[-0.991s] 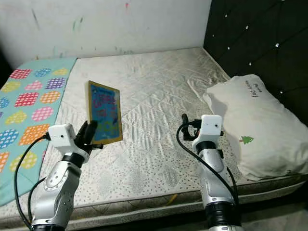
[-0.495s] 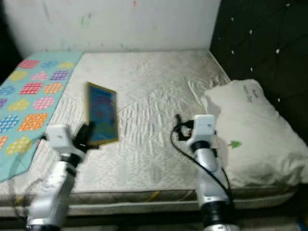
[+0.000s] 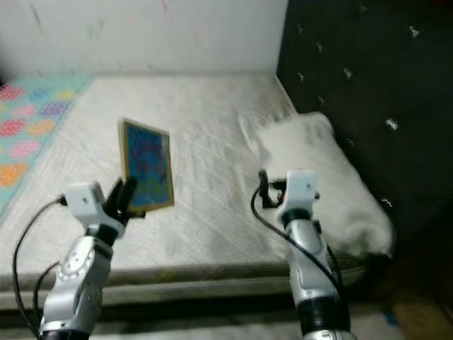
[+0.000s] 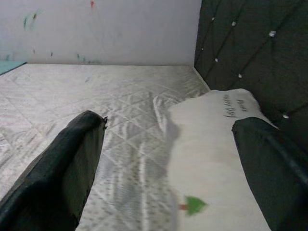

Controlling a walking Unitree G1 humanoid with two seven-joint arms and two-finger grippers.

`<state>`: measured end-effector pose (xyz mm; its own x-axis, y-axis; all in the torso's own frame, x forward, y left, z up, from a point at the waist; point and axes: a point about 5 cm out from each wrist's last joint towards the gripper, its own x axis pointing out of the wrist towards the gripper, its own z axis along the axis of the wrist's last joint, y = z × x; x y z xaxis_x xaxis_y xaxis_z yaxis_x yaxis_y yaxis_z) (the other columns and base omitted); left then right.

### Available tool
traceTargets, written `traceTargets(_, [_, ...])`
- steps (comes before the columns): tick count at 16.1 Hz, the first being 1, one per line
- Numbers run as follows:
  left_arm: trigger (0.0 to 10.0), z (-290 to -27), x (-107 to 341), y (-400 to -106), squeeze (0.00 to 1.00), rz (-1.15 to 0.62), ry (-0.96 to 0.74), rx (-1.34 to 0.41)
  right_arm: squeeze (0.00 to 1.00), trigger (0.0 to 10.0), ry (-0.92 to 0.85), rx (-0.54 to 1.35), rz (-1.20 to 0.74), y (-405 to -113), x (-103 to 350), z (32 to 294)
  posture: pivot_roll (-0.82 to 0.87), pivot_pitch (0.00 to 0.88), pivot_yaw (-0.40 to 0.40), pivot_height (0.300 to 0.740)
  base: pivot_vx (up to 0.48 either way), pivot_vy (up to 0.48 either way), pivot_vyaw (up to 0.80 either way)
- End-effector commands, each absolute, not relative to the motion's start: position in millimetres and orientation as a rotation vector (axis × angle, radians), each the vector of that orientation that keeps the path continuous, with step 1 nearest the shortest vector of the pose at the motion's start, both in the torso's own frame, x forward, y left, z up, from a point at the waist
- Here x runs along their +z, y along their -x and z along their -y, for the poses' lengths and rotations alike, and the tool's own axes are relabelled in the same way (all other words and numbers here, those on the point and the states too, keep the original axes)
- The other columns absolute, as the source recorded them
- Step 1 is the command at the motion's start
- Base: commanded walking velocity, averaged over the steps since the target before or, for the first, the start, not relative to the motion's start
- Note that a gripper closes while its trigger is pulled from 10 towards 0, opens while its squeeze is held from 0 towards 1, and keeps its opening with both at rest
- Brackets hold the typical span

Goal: Clean up the room

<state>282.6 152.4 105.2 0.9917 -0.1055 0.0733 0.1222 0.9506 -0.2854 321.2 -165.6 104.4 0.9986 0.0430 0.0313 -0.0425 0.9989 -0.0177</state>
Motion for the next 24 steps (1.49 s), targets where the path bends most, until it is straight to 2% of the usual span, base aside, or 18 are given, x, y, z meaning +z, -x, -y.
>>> traceTargets(1, [10.0, -143.7, 113.9, -285.1, 0.0, 0.095, 0.305, -0.147, 0.0, 10.0, 0.028, 0.031, 0.028, -319.4, 102.8, 171.2, 0.04, 0.001, 0.043, 0.74, 0.0, -0.48, 0.0])
traceTargets(9, [10.0, -140.9, 118.5, -282.4, 0.0, 0.145, 0.306, -0.206, 0.0, 10.0, 0.025, 0.031, 0.026, -319.0, 102.6, 171.5, 0.04, 0.002, 0.043, 0.74, 0.0, -0.054, 0.0])
traceTargets(24, [10.0, -138.7, 119.2, -281.8, 0.0, 0.15, 0.314, -0.24, 0.0, 10.0, 0.024, 0.011, 0.024, -320.5, 102.3, 175.3, 0.04, 0.003, 0.05, 0.74, 0.362, 0.0, 0.0])
